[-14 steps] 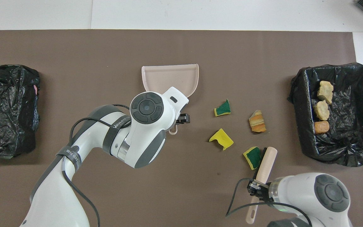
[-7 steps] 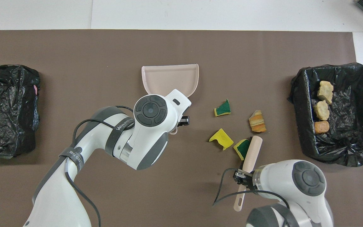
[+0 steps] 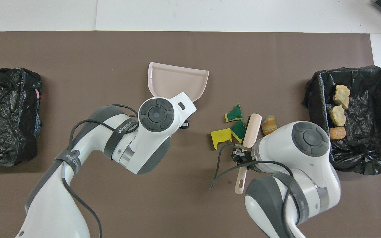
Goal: Sweep and dump trash in bin
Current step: 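Sweep the sponges with the right gripper's brush toward the left gripper's dustpan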
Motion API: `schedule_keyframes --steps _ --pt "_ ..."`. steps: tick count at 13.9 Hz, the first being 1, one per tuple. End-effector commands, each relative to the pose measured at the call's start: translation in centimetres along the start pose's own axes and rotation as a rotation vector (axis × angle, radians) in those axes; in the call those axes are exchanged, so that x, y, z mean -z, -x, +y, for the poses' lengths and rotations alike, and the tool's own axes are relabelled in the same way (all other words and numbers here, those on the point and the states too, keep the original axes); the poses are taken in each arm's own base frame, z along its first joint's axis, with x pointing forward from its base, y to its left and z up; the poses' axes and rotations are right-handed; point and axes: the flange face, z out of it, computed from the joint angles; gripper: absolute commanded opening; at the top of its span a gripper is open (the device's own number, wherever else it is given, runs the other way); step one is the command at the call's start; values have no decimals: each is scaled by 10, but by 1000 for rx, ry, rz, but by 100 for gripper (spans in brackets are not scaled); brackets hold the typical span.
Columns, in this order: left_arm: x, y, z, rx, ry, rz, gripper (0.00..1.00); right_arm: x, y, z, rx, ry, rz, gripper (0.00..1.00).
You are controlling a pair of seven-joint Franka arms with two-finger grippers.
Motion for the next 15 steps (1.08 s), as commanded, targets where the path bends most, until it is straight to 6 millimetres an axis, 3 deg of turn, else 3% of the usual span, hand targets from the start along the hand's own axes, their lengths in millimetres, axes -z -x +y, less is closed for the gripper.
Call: schedule_keyframes --steps 1,6,8,11,12,15 --pt "37 18 -51 -118 -26 -47 0 19 -23 41 82 19 -7 0" --pt "83 44 -154 -356 -9 -95 0 8 -62 143 320 48 15 0" --pt "81 61 -191 -511 16 -132 0 -13 -56 159 372 56 37 0" --pt "70 79 -226 -751 41 -131 0 -30 -48 164 474 98 61 0" --pt "66 81 -226 -800 39 -117 0 -33 -48 165 496 99 56 0" --pt "49 92 -202 -824 12 -66 0 -73 -48 160 525 100 97 0"
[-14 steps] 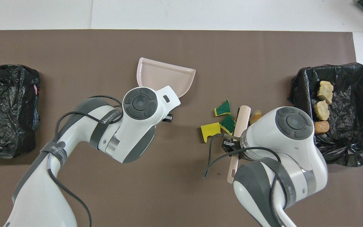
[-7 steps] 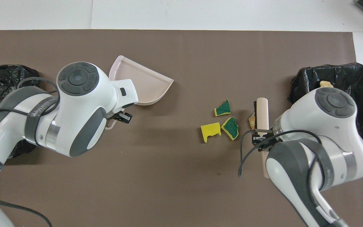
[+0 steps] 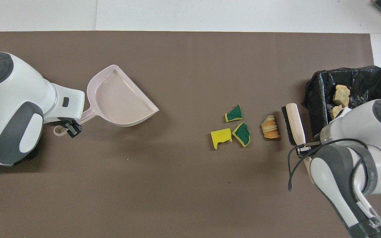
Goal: Sweep and dump trash in bin
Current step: 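Sweep the sponges with the right gripper's brush toward the left gripper's dustpan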
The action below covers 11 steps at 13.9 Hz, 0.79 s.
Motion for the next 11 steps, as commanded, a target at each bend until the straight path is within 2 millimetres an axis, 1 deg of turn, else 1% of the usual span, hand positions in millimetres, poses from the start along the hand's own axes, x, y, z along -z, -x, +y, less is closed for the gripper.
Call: schedule_keyframes --steps 1,2,3,5,6,7,8,9,10,11 --pt "-10 -9 30 -29 -52 27 0 -23 7 -5 43 31 41 0" --pt "-19 -18 35 -17 -46 20 0 -23 6 -12 41 32 43 0" --pt "-25 -29 43 -19 -52 27 0 -22 4 -23 19 35 49 0" --pt "-40 -49 63 -9 -61 36 0 -19 0 -56 -22 41 64 0" --pt "-42 -57 73 -11 -63 37 0 -18 -1 -67 -34 36 66 0" --pt "-42 -62 79 -11 -62 37 0 -16 -2 -78 -43 32 71 0" --pt "-44 -70 89 -23 -58 33 0 -16 -3 -84 -50 32 72 0" --pt "-52 -78 103 -19 -50 26 0 -15 -3 -91 -47 30 74 0" --pt "-56 -84 113 -18 -51 25 0 -13 -3 -98 -46 18 73 0" --pt "-59 -91 123 -17 -50 22 0 -17 -4 -108 -60 7 63 0"
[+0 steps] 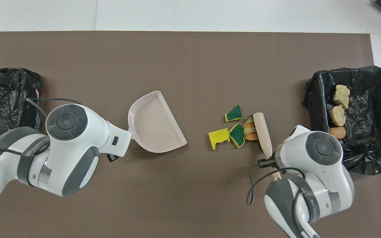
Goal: Sweep and dump trash in bin
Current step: 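Sweep the sponges with the right gripper's brush toward the left gripper's dustpan, then hold the dustpan by the sponges while the right gripper brushes them in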
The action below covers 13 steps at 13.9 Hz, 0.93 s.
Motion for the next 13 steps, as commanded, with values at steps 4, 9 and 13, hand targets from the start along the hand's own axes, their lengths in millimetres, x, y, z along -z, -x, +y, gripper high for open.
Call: schedule_keyframes --steps 4,9,13 --pt "-6 -14 35 18 -14 6 0 -8 -4 -38 -209 -17 -5 0" --pt "-6 -14 35 38 -13 9 0 -4 -6 -56 -318 -95 -18 0" --pt "-6 -14 35 38 -11 6 0 -5 -3 -75 -365 -97 -28 0"
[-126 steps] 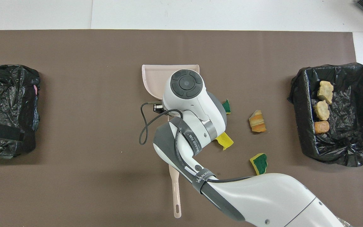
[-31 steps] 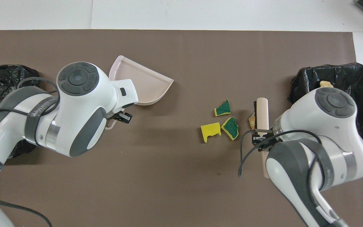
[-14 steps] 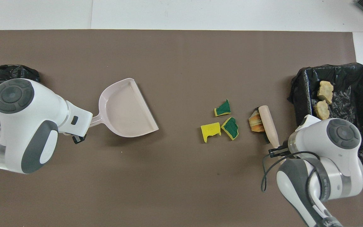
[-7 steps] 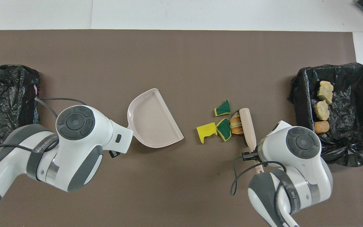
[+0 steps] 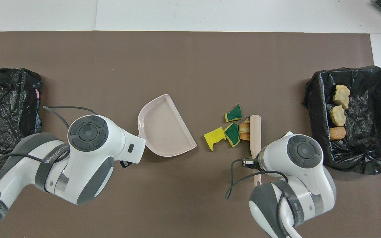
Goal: Sweep and dump trash in bin
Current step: 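Hold the dustpan by the sponges while the right gripper brushes them in, then brush the bread crust and sponge into the dustpan with the right gripper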
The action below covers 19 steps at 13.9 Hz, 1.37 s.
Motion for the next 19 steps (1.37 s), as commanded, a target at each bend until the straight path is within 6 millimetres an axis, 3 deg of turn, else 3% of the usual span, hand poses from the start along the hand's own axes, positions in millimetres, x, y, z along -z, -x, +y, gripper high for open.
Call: schedule_keyframes --steps 1,4,7,13,15,17,19 --pt "-1 5 8 -9 -9 10 0 -6 2 -21 -49 -17 -6 0" --pt "-5 -6 27 -50 -11 8 0 -3 3 -61 -97 -46 -15 0" --pt "-5 -7 27 -40 -12 13 0 3 2 -92 -78 -63 -12 0" --pt "-4 -11 30 -33 -6 30 0 13 18 -142 57 -121 -28 0" --pt "-3 -14 27 -11 -9 60 0 27 21 -159 148 -147 -30 0" --pt "-4 -16 22 47 13 104 0 55 18 -166 166 -152 -37 0" --pt "-3 -17 21 90 21 122 0 81 9 -156 189 -135 -46 0"
